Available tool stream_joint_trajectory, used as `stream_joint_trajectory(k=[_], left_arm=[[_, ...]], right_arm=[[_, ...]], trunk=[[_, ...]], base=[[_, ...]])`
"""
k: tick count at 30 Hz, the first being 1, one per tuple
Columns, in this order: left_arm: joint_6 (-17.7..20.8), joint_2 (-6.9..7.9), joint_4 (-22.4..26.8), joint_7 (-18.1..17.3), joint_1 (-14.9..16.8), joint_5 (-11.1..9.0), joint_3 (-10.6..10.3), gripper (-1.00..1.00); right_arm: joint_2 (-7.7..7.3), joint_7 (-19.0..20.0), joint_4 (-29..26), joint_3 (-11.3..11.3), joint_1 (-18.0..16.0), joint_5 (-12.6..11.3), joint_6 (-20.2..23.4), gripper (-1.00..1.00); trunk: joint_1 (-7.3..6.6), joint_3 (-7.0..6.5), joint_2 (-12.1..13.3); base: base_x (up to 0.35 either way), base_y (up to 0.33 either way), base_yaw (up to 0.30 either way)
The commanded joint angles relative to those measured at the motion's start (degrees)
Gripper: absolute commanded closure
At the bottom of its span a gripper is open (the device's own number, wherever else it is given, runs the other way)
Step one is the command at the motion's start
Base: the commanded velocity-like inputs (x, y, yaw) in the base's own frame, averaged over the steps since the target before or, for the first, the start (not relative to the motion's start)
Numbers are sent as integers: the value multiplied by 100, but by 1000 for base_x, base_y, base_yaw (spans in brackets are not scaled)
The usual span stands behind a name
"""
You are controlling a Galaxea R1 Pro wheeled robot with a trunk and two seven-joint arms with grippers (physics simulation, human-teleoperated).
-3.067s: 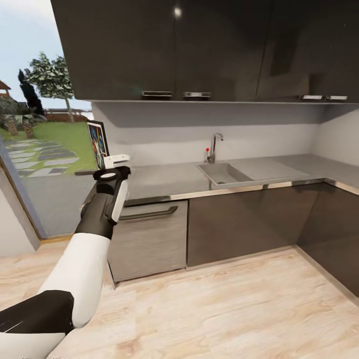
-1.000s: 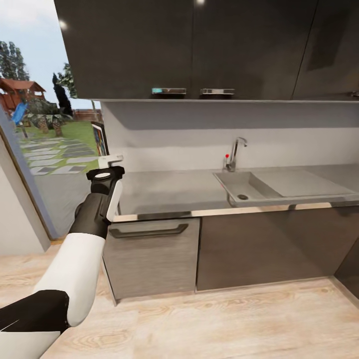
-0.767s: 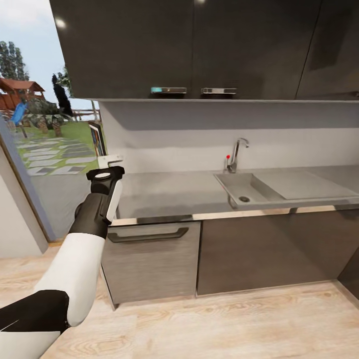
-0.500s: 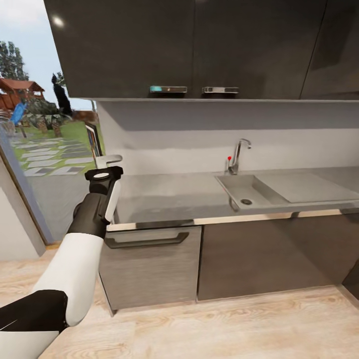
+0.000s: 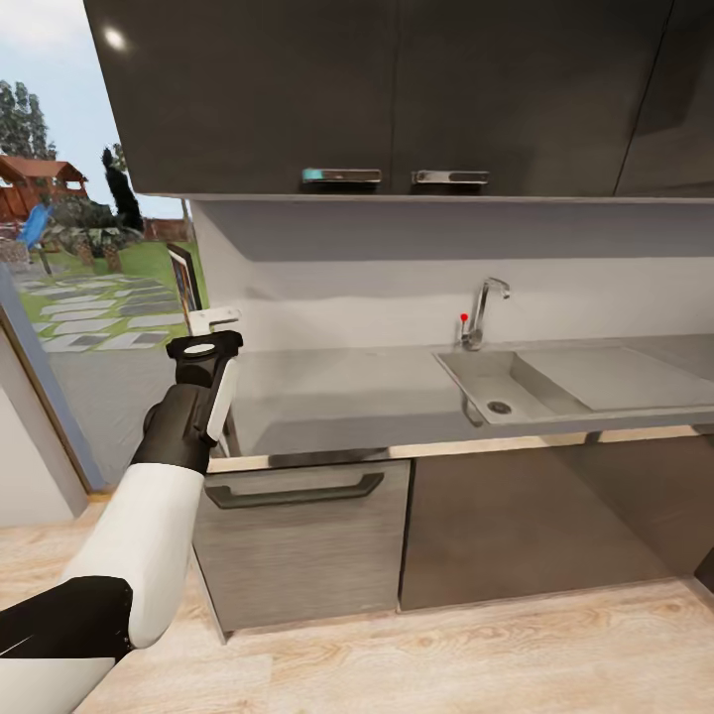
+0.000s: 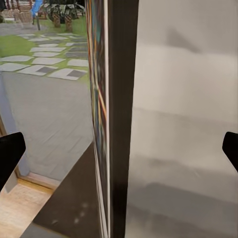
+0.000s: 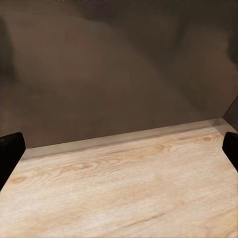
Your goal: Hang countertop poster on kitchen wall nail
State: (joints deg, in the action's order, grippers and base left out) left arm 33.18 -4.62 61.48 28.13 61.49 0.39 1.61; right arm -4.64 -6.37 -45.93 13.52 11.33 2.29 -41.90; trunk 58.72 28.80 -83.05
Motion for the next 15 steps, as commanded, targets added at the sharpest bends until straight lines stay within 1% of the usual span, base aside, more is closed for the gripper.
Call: stream_joint_trajectory(k=[1,11,13,15], left_arm=[[30,-4,5,8,4,4,6,-100],[31,-3,12,8,4,0,6,-100],[31,-3,13,8,4,-2,6,-100],[31,-3,13,8,4,-1,6,-100]], right_arm=[[-2,-39,-5,-7,1,26,-2,-100],[-2,-39,-3,-7,1,26,-2,-100],[-2,-39,-3,-7,1,26,-2,-100],[-2,-39,-3,-7,1,26,-2,-100]], trunk=[[1,5,-3],[1,5,-3],[1,5,-3],[1,5,-3]], base=[[40,27,0],[15,8,0],[105,1,0],[216,1,0]])
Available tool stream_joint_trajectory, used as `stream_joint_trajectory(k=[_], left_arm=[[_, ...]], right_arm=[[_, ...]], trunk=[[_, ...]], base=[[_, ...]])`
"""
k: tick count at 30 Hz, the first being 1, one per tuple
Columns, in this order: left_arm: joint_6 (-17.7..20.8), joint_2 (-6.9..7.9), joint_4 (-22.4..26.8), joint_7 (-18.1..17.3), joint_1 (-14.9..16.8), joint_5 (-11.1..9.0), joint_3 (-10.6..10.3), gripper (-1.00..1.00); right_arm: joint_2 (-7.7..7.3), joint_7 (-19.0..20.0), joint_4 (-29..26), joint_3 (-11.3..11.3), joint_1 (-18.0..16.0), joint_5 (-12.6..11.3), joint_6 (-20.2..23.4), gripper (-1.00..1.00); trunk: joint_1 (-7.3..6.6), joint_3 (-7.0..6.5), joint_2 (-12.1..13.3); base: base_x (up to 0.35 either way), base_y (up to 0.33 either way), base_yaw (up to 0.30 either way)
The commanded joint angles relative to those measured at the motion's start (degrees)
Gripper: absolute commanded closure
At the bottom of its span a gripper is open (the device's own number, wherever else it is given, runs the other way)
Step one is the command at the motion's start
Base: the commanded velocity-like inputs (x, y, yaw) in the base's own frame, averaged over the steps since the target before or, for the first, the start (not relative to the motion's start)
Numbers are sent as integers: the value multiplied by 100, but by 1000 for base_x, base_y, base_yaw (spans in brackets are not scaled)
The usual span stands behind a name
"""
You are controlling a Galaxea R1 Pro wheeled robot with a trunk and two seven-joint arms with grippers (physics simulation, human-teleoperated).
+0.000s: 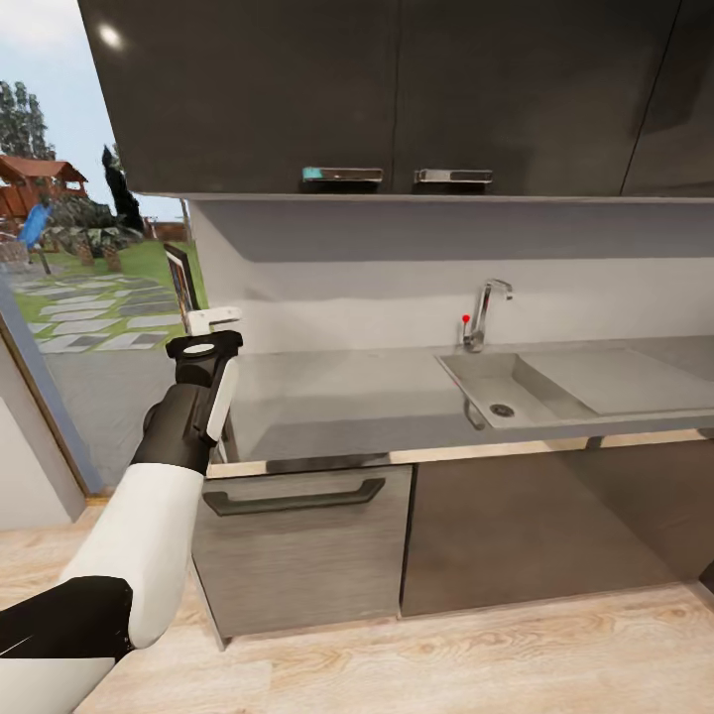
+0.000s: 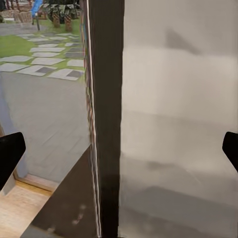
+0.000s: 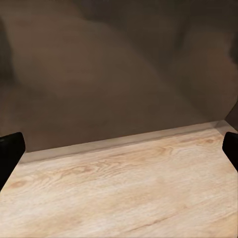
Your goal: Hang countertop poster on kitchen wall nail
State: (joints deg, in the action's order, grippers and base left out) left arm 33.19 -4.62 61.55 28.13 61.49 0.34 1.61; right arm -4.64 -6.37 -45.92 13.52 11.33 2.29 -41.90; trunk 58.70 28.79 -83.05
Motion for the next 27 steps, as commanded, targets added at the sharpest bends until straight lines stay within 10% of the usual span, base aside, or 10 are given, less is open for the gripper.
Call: stream_joint_trajectory(k=[1,22,23,27], left_arm=[[29,-4,6,9,4,3,6,-100],[29,22,13,9,4,6,6,-100],[31,36,14,7,4,5,6,100],[36,97,14,6,4,2,8,100]], right_arm=[[-2,-40,-5,-7,1,26,-2,-100],[-1,-40,-5,-7,1,26,-2,-100],[-1,-40,-5,-7,1,26,-2,-100],[0,-40,-5,-7,1,26,-2,-100]], trunk=[[3,5,-3],[3,5,-3],[3,5,-3],[3,5,-3]], base=[[263,0,0],[104,0,0],[2,0,0],[1,0,0]])
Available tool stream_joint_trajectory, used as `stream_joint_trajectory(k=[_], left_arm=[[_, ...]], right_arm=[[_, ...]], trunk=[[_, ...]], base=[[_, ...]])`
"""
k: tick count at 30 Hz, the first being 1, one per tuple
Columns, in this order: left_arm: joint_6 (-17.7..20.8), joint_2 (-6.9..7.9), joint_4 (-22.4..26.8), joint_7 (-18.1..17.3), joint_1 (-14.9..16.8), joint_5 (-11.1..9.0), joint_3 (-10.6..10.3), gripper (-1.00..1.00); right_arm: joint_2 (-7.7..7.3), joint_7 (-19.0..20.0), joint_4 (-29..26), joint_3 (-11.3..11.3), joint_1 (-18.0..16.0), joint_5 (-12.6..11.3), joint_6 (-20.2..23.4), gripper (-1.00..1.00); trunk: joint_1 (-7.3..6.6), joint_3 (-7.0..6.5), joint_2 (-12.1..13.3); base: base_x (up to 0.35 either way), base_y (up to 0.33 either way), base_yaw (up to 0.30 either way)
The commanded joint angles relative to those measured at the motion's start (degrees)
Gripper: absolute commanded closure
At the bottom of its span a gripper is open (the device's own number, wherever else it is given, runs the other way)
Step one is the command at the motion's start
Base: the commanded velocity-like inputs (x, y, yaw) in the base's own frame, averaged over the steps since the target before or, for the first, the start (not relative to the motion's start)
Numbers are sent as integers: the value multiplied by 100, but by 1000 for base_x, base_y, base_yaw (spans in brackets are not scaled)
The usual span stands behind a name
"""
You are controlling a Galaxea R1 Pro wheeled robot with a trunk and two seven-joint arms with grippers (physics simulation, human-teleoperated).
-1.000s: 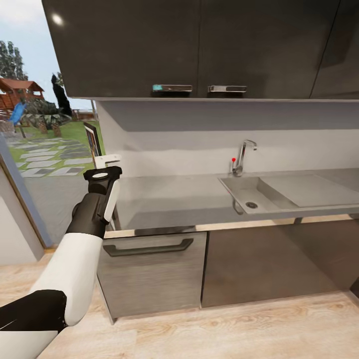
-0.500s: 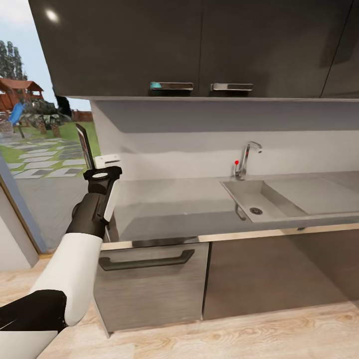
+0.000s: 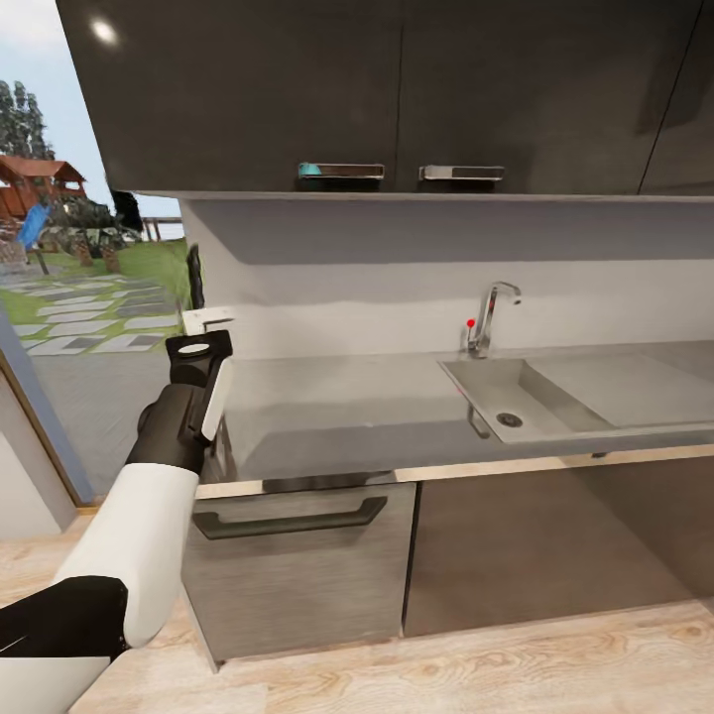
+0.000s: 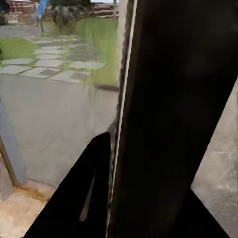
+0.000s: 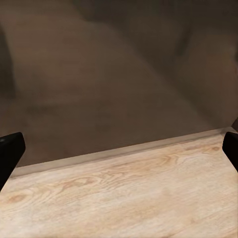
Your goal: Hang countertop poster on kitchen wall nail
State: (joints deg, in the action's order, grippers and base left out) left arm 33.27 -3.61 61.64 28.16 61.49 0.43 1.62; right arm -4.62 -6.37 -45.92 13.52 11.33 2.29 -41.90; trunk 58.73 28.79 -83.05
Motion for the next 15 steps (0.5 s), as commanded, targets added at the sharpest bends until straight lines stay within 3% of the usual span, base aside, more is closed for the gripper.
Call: stream_joint_trajectory(k=[1,7,15], left_arm=[[29,2,5,3,3,-7,8,100],[30,113,12,5,3,-8,41,100],[30,132,14,5,3,-8,49,100]], right_arm=[[-2,-40,-5,-7,1,26,-2,-100],[-3,-40,85,-14,1,26,-2,-100],[-3,-40,175,-24,1,26,-2,-100]], trunk=[[0,5,-3],[0,5,-3],[0,5,-3]], base=[[0,0,0],[0,0,0],[0,0,0]])
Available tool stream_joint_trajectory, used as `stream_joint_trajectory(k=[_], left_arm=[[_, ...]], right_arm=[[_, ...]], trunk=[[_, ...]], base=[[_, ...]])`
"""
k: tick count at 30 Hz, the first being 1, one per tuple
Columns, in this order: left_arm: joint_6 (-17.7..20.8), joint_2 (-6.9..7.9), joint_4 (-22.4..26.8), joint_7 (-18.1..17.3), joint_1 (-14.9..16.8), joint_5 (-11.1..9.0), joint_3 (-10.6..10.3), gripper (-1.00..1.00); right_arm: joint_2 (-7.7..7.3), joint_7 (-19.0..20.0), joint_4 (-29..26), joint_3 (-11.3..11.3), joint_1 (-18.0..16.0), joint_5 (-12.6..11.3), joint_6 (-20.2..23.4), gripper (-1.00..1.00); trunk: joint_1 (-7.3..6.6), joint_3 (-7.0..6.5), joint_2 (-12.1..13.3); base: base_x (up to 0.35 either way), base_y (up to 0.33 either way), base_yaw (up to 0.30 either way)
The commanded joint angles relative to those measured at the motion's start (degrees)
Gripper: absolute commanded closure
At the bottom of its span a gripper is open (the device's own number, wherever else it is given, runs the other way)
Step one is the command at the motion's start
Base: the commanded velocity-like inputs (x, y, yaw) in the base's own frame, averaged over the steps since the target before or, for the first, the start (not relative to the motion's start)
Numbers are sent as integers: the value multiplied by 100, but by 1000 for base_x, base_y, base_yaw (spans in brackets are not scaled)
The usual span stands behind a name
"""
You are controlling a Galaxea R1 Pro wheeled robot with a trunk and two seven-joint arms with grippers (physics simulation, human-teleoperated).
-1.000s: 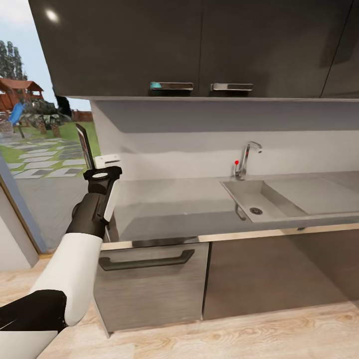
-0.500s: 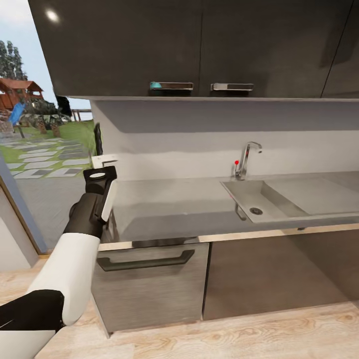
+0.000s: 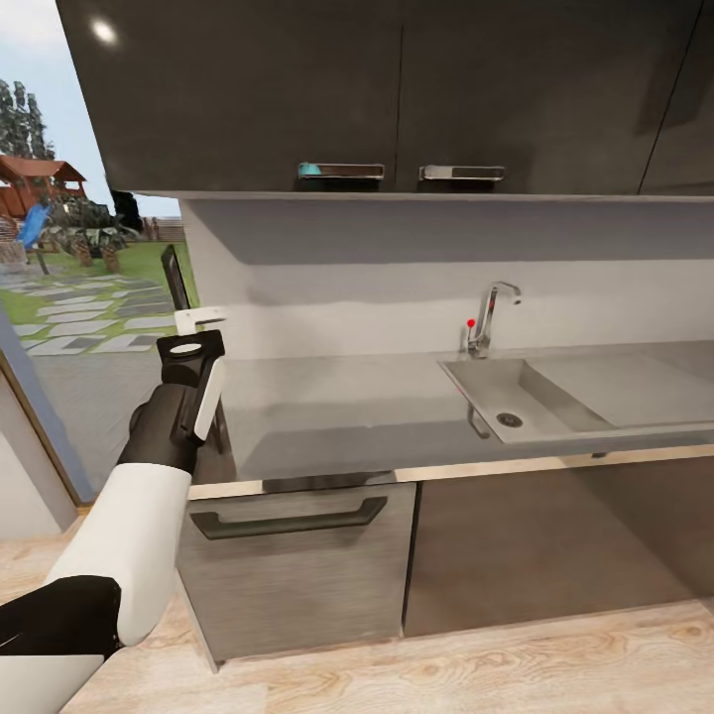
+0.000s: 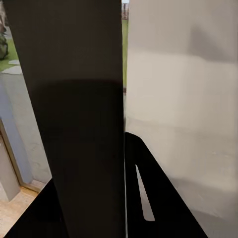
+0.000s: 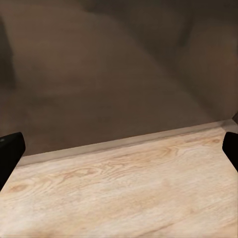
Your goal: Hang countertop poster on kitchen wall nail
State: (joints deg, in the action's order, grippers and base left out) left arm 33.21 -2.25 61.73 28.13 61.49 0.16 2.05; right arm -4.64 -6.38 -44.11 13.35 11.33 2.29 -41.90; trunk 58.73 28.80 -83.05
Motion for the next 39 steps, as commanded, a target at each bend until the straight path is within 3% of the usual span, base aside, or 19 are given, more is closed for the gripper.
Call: stream_joint_trajectory(k=[1,6,8,14,39], left_arm=[[37,-4,6,8,4,19,6,100],[41,-4,107,8,4,19,6,100],[52,-4,495,8,4,19,6,100],[51,-4,498,8,4,19,6,100],[54,-4,513,0,4,-17,-2,100]], right_arm=[[-2,-39,-4,-7,1,26,-2,-100],[-2,-39,-2,-8,1,26,-2,-100],[-2,-39,-7,-8,1,26,-2,-100],[-1,-40,-18,-8,1,23,-8,-100],[-2,-39,-3,-14,1,27,-6,-100]], trunk=[[0,5,-3],[0,5,-3],[0,5,-3],[0,5,-3],[0,5,-3]], base=[[0,0,0],[0,0,0],[0,0,0],[-49,0,0],[-278,0,0]])
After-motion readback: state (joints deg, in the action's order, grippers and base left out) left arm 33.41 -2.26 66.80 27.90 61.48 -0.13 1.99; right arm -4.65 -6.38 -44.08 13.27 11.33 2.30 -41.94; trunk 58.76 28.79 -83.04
